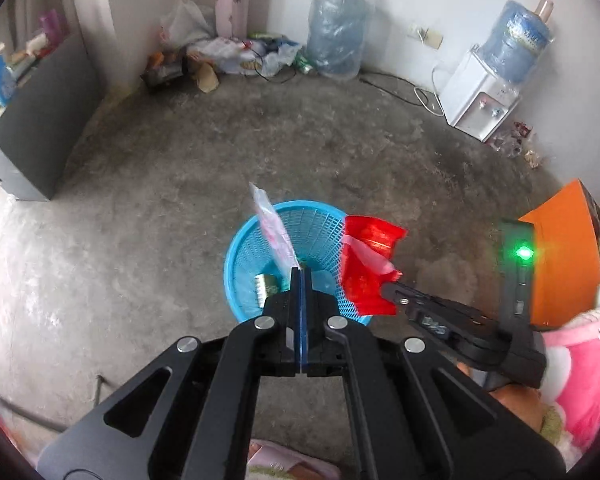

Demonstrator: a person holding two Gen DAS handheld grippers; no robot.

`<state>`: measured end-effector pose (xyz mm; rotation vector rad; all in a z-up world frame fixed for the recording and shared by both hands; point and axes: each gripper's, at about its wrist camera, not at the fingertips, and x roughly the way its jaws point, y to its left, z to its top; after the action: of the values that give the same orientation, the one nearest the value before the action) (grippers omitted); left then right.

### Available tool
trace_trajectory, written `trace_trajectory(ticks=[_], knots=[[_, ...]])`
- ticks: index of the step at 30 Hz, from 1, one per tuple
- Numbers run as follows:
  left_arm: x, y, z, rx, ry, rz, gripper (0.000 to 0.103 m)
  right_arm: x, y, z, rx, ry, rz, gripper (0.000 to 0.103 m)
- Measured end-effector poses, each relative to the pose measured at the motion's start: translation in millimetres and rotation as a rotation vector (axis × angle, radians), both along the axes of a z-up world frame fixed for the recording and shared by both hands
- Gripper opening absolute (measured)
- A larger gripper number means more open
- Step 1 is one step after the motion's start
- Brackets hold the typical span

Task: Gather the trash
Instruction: 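Carry both items over the wastebasket and open both tools to drop them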

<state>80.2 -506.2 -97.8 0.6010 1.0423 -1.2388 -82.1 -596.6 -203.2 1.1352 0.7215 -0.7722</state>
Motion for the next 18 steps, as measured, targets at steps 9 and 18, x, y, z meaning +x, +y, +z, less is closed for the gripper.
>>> trace_trajectory(ticks=[9, 18], knots=[[24, -11, -32, 0.079, -0.028, 0.09, 0.039, 13, -14, -64, 0.076, 0.074, -0.003, 0.056], [17, 33, 36, -0.032, -0.145, 0.118, 0.052, 5, 9, -2, -0.073, 0.006, 0.005, 0.062]])
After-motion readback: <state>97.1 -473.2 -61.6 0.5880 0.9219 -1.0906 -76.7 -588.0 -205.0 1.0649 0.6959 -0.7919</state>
